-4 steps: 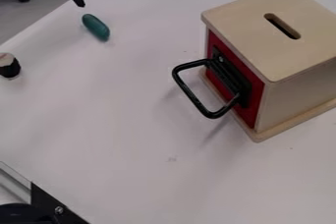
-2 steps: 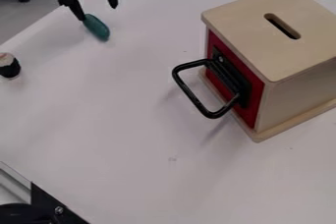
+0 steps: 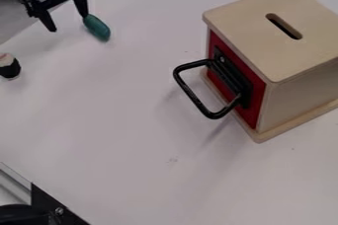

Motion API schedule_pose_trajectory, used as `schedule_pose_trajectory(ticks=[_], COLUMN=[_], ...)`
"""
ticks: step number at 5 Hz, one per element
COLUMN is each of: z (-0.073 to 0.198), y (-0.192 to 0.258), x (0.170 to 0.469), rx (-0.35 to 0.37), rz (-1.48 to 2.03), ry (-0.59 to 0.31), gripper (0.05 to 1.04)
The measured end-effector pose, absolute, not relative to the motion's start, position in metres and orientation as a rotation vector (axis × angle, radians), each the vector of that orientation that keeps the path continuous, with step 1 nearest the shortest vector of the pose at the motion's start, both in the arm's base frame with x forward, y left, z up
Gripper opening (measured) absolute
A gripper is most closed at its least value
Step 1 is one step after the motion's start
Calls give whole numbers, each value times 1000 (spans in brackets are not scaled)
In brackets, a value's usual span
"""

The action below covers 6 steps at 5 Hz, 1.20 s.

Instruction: Move the sushi below the green object

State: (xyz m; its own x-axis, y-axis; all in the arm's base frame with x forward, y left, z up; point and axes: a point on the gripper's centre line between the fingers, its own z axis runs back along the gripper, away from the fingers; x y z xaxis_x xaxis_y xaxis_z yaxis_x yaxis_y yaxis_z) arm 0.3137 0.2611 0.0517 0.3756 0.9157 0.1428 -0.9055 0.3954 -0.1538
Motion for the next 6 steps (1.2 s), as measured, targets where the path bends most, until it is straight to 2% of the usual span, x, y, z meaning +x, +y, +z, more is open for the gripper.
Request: schedule_pose_trajectory(ticks=[2, 3, 4, 5, 6], z=[64, 68, 74, 71, 63], y=[278, 282, 282, 278, 277], x=[269, 252, 235, 224, 218], rx=[49, 69, 62, 19, 26], rz=[1222, 1251, 1309, 1366, 1373], ry=[-189, -187, -166, -142, -137], gripper=[999, 999, 999, 999, 999])
